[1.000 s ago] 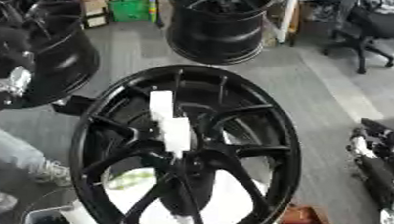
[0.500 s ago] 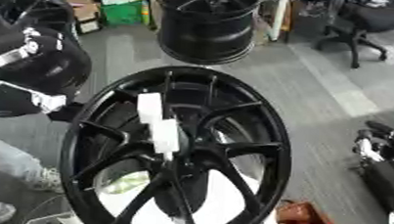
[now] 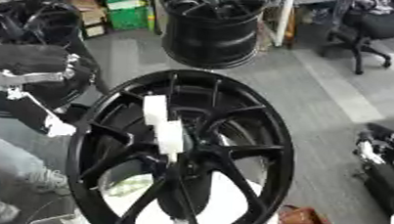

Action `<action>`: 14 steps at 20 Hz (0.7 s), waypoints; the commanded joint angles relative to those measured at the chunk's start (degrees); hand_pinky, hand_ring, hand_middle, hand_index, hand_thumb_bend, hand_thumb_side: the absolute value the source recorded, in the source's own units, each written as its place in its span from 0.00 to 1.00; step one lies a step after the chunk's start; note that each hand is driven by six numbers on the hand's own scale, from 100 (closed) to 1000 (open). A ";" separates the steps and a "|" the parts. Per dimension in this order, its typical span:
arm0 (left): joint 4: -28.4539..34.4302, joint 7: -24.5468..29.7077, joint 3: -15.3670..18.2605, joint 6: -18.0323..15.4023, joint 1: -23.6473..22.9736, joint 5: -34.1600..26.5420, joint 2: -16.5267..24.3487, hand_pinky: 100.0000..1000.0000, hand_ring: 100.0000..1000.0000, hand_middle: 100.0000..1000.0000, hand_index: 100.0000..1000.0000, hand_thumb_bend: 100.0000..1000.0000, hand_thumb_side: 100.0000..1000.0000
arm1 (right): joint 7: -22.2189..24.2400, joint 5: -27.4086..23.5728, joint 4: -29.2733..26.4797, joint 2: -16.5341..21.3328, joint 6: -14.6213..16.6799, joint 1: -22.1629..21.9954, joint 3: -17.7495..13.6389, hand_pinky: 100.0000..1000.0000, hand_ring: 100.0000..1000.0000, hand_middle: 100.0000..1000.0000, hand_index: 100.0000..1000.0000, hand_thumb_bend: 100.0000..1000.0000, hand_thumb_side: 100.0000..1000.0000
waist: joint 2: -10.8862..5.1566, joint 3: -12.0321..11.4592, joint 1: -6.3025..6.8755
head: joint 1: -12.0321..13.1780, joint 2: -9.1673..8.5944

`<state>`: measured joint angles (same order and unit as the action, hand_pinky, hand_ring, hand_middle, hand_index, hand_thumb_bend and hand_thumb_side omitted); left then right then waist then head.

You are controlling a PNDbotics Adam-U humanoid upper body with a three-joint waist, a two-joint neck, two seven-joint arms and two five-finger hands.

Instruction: Pull the pin out of the wheel hub.

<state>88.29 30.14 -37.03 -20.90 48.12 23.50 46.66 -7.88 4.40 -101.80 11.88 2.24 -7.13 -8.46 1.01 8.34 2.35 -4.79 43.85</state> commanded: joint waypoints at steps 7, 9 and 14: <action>-4.53 10.15 1.19 -2.19 6.59 1.92 -6.36 0.61 0.51 0.69 0.82 0.45 0.45 | -0.02 0.04 -0.33 0.87 0.10 0.23 -0.17 0.60 0.47 0.60 0.76 0.00 0.27 | -0.85 -0.07 -0.27 | -0.17 0.27; -4.52 12.35 1.50 -1.61 7.23 1.68 -7.48 0.61 0.51 0.71 0.84 0.45 0.45 | -0.02 0.01 -0.30 0.83 0.08 0.25 -0.17 0.60 0.47 0.60 0.76 0.00 0.27 | -0.83 0.07 -0.27 | -0.06 0.27; -3.62 20.94 3.72 0.58 8.56 -0.19 -9.52 0.63 0.53 0.74 0.85 0.44 0.42 | 0.05 0.00 -0.25 0.75 0.09 0.39 -0.08 0.60 0.47 0.60 0.76 0.00 0.27 | -0.78 0.34 -0.29 | 0.08 0.27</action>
<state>83.97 46.00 -34.96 -17.71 55.14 23.97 36.79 -7.88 4.40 -101.52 11.88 2.25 -7.12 -8.45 0.66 8.69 2.34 -4.90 43.85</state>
